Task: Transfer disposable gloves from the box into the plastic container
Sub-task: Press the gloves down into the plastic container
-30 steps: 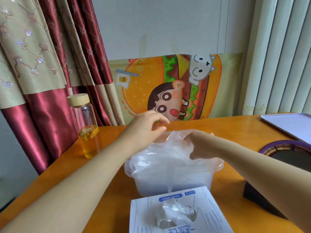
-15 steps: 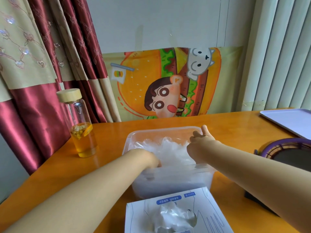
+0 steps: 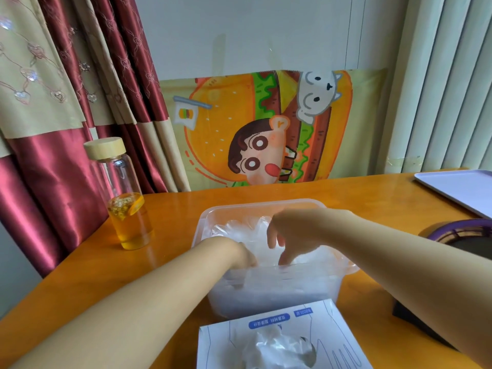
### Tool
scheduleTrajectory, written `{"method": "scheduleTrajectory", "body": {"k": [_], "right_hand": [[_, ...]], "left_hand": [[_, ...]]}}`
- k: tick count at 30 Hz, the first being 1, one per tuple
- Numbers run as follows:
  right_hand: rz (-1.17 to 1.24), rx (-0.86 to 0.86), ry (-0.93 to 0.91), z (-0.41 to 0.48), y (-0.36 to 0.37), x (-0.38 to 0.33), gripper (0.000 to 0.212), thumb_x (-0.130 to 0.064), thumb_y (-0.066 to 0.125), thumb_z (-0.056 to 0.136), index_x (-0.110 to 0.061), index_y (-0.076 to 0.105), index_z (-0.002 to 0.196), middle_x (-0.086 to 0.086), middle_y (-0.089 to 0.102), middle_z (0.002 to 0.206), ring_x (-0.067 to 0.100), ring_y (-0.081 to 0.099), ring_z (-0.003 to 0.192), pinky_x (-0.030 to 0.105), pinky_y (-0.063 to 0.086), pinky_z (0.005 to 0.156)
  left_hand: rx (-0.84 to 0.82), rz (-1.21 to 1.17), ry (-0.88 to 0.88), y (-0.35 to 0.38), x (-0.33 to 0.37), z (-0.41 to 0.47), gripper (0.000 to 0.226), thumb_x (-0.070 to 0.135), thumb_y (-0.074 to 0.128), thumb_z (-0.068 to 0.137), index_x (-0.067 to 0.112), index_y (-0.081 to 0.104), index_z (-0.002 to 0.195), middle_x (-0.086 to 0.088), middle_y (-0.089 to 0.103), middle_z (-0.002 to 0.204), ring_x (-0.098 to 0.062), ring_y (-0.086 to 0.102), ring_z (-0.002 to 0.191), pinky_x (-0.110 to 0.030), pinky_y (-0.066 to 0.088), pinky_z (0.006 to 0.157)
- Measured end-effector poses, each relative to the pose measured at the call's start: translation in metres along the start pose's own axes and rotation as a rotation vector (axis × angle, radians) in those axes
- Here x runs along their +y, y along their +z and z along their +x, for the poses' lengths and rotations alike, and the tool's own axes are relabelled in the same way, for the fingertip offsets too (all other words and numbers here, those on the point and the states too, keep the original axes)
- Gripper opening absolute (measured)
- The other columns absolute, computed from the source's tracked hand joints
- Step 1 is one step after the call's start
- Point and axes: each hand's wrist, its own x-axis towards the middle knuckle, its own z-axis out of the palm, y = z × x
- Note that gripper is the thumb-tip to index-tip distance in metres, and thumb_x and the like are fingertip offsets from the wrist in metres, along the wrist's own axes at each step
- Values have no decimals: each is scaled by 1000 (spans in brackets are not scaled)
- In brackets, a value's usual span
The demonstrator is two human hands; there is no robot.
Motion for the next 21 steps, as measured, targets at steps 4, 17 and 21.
{"method": "scheduleTrajectory", "body": {"k": [4, 17, 21], "right_hand": [[20, -262, 48, 10, 17, 10, 63, -46, 63, 87, -29, 37, 142, 2, 45, 140, 22, 49, 119, 27, 38, 94], [-25, -95, 43, -7, 10, 5, 62, -41, 61, 89, -24, 38, 144, 0, 39, 148, 21, 36, 135, 33, 29, 111], [49, 259, 46, -51, -10, -3, 42, -33, 64, 89, -24, 57, 129, -3, 60, 128, 16, 57, 112, 29, 45, 95]], "left_hand": [[-49, 115, 95, -3, 2, -7, 46, 24, 36, 105, 21, 30, 150, -2, 31, 154, -26, 35, 136, -33, 31, 108], [284, -17, 320, -42, -71, -78, 37, 37, 59, 93, 32, 58, 130, 12, 52, 137, -8, 49, 122, -29, 39, 106], [526, -179, 367, -22, -76, -104, 32, 29, 57, 95, 34, 60, 126, 16, 56, 115, 0, 53, 104, -26, 45, 97]]}}
